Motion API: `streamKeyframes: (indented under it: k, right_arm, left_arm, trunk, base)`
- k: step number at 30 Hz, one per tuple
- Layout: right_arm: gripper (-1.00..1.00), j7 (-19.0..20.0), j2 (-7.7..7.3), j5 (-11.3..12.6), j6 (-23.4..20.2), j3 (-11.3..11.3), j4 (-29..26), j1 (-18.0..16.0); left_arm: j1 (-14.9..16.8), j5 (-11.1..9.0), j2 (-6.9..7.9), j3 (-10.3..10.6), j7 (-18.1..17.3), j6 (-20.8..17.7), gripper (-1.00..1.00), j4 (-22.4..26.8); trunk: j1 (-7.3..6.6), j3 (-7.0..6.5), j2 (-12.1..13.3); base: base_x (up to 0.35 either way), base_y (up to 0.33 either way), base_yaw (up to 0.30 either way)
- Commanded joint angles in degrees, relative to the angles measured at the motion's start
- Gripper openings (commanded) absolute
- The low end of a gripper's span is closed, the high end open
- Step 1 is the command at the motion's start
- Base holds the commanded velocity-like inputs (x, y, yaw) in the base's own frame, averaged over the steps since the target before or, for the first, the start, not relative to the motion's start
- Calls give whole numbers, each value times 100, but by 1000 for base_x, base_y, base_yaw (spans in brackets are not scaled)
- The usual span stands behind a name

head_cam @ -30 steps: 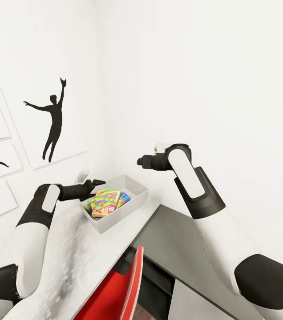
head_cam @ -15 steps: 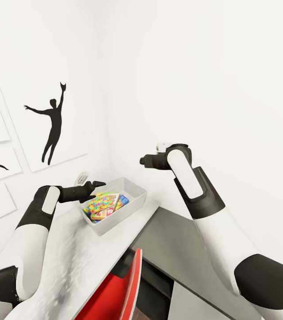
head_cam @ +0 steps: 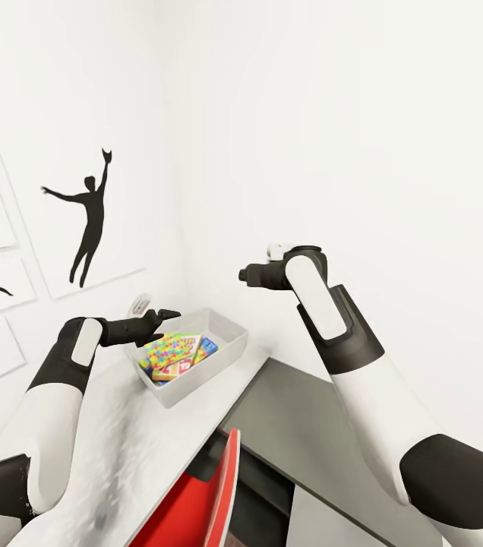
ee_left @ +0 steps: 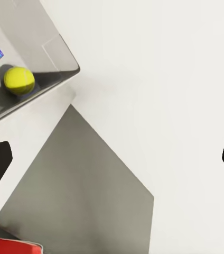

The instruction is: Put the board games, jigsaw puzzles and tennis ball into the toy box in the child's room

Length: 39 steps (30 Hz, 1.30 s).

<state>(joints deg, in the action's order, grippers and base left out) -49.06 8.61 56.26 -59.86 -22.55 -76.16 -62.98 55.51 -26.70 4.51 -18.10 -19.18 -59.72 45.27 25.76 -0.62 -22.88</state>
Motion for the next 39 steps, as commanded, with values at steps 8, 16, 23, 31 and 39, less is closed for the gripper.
streamKeyframes:
  k: [8,16,23,31,39]
  right_arm:
    - [100,-61,4,52,-12,-4,-6,4]
    - [100,-63,8,49,-9,-4,-12,5]
    - [100,-61,9,44,-8,-4,-13,8]
    - [100,-60,9,-36,-2,-12,-7,13]
    - [100,-60,82,-164,-4,-8,2,14]
  left_arm:
    - [3,54,-2,-19,-68,-25,100,-1]
    - [3,52,-1,-31,-68,-23,100,-1]
    - [3,52,-1,-43,-69,-22,100,-1]
    - [3,51,5,-49,-69,-23,100,-1]
    - [3,51,6,-45,-69,-24,100,-1]
  trunk:
    - [3,-10,-4]
    - [3,-11,-4]
    - [3,-11,-4]
    - [3,-11,-4]
    - [3,-11,-4]
  base:
    - [0,0,-2]
    - [0,0,0]
    - [0,0,0]
    - [-21,0,0]
    - [-12,0,0]
